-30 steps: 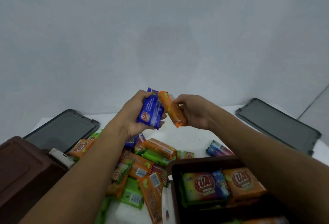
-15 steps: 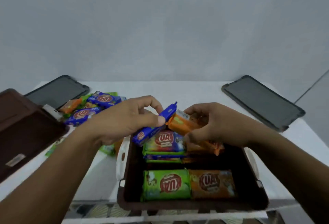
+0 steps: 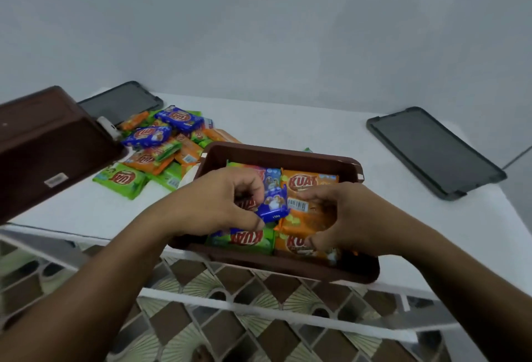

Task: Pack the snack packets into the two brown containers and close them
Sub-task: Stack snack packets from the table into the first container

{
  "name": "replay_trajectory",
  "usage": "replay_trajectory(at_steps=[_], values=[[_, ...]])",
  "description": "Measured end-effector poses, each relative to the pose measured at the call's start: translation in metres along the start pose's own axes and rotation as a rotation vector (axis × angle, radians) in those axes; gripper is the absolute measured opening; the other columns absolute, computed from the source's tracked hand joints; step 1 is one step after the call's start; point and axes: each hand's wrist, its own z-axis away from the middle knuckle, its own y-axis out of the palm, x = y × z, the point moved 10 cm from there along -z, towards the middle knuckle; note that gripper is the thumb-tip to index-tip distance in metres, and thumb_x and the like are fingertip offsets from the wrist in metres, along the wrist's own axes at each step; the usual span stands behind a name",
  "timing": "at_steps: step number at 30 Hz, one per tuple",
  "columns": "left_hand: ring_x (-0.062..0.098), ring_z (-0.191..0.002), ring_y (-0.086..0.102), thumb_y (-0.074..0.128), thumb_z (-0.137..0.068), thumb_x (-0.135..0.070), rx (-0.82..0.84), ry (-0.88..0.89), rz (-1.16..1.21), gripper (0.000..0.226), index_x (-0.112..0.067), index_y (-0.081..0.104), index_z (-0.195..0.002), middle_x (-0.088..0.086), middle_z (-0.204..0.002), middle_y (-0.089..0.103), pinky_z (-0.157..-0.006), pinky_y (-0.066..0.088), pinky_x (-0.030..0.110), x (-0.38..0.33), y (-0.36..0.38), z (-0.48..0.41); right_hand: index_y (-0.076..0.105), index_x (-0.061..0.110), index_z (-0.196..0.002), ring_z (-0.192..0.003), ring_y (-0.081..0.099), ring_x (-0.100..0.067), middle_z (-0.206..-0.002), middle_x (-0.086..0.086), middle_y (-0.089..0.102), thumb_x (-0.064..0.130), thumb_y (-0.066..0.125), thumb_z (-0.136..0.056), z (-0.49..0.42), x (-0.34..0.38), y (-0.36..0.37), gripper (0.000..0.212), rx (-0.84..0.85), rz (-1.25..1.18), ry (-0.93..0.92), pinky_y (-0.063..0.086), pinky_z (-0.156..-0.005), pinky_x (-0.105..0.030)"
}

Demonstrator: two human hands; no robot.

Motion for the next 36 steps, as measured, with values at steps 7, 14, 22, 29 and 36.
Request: replay_trajectory(at_steps=[7, 14, 22, 29, 36], values=[[0.001, -0.107, 0.059, 0.090, -0.072, -0.032, 0.120, 0.006, -0.300, 0.030, -0.031, 0.063, -0.084, -0.013, -0.116, 0.068, -0.076, 0.056, 0.031, 0.013, 0.013, -0.003, 0.046, 0.036, -0.146, -0.113, 0.050, -0.006, -0.136, 0.011, 0.053, 0.033, 0.085, -0.076, -0.004, -0.003, 0.019, 0.080, 0.065, 0.152, 0.026, 0.048, -0.104, -0.029], [0.001, -0.093, 0.058, 0.088, -0.075, -0.036, 0.173, 0.004, -0.440, 0.029, -0.031, 0.064, -0.090, -0.018, -0.102, 0.063, -0.068, 0.051, 0.023, 0.026, 0.013, -0.008, 0.047, 0.038, -0.141, -0.119, 0.054, -0.011, -0.137, 0.011, 0.051, 0.038, 0.084, -0.078, -0.006, -0.007, 0.022, 0.073, 0.050, 0.232, 0.025, 0.051, -0.100, -0.029], [0.001, -0.099, 0.057, 0.086, -0.077, -0.040, 0.205, 0.048, -0.411, 0.029, -0.034, 0.062, -0.092, -0.021, -0.106, 0.061, -0.071, 0.055, 0.024, 0.029, 0.010, -0.008, 0.066, 0.024, -0.120, -0.097, 0.068, -0.006, -0.112, 0.010, 0.068, 0.036, 0.051, -0.102, -0.005, -0.003, 0.007, 0.026, 0.071, 0.139, -0.114, 0.059, -0.086, -0.030], [0.002, -0.102, 0.058, 0.087, -0.076, -0.040, 0.217, 0.075, -0.420, 0.030, -0.033, 0.061, -0.090, -0.018, -0.107, 0.063, -0.073, 0.057, 0.028, 0.028, 0.011, -0.011, 0.065, 0.028, -0.116, -0.101, 0.069, -0.011, -0.115, 0.007, 0.069, 0.032, 0.046, -0.106, -0.014, -0.010, 0.016, 0.022, 0.244, -0.056, -0.040, 0.058, -0.090, -0.037], [0.000, -0.105, 0.057, 0.085, -0.078, -0.041, 0.228, 0.094, -0.427, 0.027, -0.033, 0.061, -0.087, -0.017, -0.111, 0.065, -0.070, 0.056, 0.023, 0.030, 0.019, -0.014, 0.060, 0.032, -0.133, -0.108, 0.064, -0.004, -0.124, 0.016, 0.064, 0.036, 0.045, -0.106, -0.018, -0.011, 0.017, 0.031, 0.261, 0.116, 0.008, 0.055, -0.095, -0.026]])
